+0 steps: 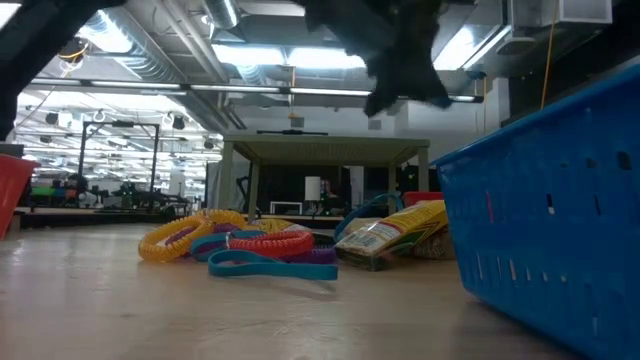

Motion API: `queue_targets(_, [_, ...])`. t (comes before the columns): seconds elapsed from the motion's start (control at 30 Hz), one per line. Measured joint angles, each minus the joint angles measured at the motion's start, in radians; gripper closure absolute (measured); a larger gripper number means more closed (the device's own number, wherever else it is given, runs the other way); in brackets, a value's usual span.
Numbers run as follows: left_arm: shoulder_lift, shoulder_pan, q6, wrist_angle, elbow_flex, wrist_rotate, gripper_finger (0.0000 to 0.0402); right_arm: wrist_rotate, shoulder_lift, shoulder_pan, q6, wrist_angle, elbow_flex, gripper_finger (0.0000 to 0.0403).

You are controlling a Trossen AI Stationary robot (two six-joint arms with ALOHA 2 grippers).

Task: Pick & Place Office Desk Supplies
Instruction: Put the blue rubber band into the red basket

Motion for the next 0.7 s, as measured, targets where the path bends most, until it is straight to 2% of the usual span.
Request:
queue_targets(0.13, [0.068, 0.024, -0.021, 0.055, 0.0, 0.049, 0.0398, 0.0, 0.0, 0.0, 0.001, 0.002, 0.0, 0.0288])
queue_targets(0.33, [0.136, 0.032, 0.006, 0.001, 0.0, 0.043, 0.0392, 0.0, 0.0, 0.0, 0.003, 0.003, 0.0, 0.0288])
queue_targets(0.43, [0.139, 0.032, 0.006, -0.002, -0.001, 0.058, 0.037, 0.0, 0.0, 0.0, 0.003, 0.001, 0.0, 0.0288])
queue_targets(0.7, [0.124, 0.025, 0.009, 0.024, 0.001, 0.018, 0.0301, 0.004, 0.0, 0.0, -0.006, 0.001, 0.0, 0.0288])
